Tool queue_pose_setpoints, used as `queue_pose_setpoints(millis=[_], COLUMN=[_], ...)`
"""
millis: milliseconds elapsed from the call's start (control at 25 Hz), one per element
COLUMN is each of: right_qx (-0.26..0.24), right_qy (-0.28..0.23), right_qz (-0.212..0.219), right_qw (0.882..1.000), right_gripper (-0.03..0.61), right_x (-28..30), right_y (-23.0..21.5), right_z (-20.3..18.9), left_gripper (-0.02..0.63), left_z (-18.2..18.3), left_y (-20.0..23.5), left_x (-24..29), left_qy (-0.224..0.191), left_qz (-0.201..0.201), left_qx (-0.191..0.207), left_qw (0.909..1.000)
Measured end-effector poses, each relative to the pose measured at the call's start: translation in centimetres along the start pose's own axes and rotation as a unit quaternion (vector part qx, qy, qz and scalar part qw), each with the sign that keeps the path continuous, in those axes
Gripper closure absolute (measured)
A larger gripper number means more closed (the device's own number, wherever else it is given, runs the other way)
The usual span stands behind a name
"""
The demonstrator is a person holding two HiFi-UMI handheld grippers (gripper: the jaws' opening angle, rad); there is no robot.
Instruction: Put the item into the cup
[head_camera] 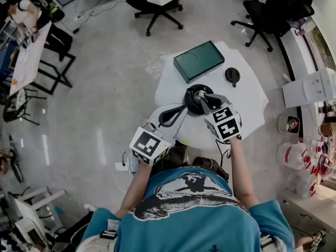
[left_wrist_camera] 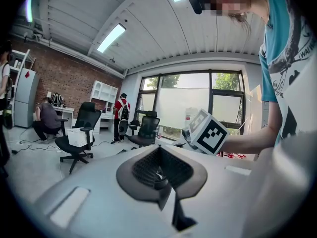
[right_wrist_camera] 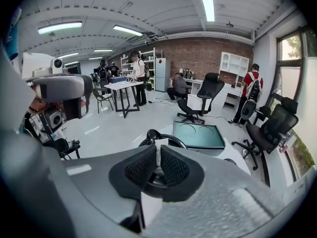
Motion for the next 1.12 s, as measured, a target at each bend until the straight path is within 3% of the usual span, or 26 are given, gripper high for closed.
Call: queue_pose_setpoints(millis=[440, 1120], right_qx=[-0.009, 0.002], right_qy=[0.036, 0.038], right_qz=[-0.013, -0.009], right_qw=[0.999, 0.999], right_gripper=[0.549, 0.505], right_x=[1.1, 1.7], right_y=[-0.2, -0.5], right_z=[-0.7, -1.5], left_gripper=[0.611, 0.611], left_z=[0.0, -0.3], left_y=[0.7, 0.8], left_x=[0.4, 1.0], left_qy=[-0.003, 0.004], left_qz=[-0.008, -0.015], left_qx=[-0.001, -0.007], left_qw=[1.0, 0.9998])
Point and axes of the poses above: the fingertips, and each gripper's own axes: x forward along the fingers, y to its left, z out of its top, the point moved 2 cm from there along -x, backward along the fingers, and after that the axes turned 13 degrees about y, right-handed, at the moved point
